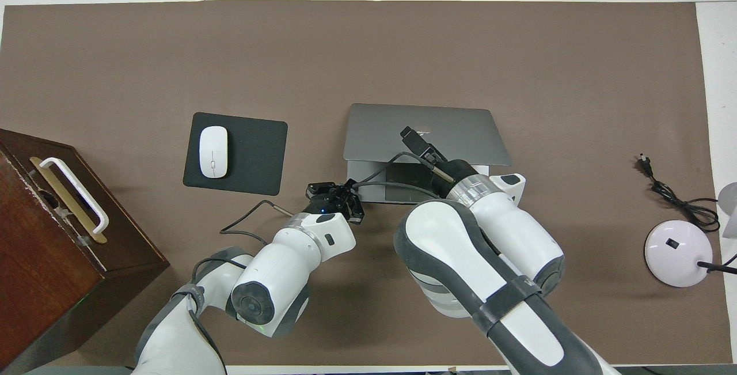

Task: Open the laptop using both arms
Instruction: 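Wedge the right gripper under the laptop lid's near edge and lift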

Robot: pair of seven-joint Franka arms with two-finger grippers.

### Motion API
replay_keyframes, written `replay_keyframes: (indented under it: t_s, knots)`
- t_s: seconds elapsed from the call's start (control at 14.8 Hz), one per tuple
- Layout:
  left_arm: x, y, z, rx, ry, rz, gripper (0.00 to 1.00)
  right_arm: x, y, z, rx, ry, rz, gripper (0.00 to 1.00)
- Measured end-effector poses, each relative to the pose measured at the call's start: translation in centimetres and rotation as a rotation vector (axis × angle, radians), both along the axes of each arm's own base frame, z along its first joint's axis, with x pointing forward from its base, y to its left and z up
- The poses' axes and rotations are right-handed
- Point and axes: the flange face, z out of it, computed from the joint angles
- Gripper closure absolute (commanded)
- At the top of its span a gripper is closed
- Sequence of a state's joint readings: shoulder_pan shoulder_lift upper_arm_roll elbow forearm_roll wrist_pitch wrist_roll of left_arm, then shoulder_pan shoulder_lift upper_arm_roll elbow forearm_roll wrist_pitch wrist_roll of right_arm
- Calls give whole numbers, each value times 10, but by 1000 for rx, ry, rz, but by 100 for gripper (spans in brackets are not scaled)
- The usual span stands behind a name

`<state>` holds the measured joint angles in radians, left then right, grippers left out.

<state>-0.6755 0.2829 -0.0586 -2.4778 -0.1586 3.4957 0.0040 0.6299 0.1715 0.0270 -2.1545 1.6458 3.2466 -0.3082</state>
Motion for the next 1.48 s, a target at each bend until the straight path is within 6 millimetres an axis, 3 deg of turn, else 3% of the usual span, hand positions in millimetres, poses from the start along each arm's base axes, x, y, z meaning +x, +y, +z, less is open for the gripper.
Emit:
replay_keyframes:
  t_s: [0.88, 1.48]
  knots:
    - [0, 0, 0, -2, 2, 3, 100, 3, 15, -5, 111, 55, 117, 0]
    - [0, 0, 0, -4, 4, 6, 100, 19, 9, -2, 185, 85, 259, 0]
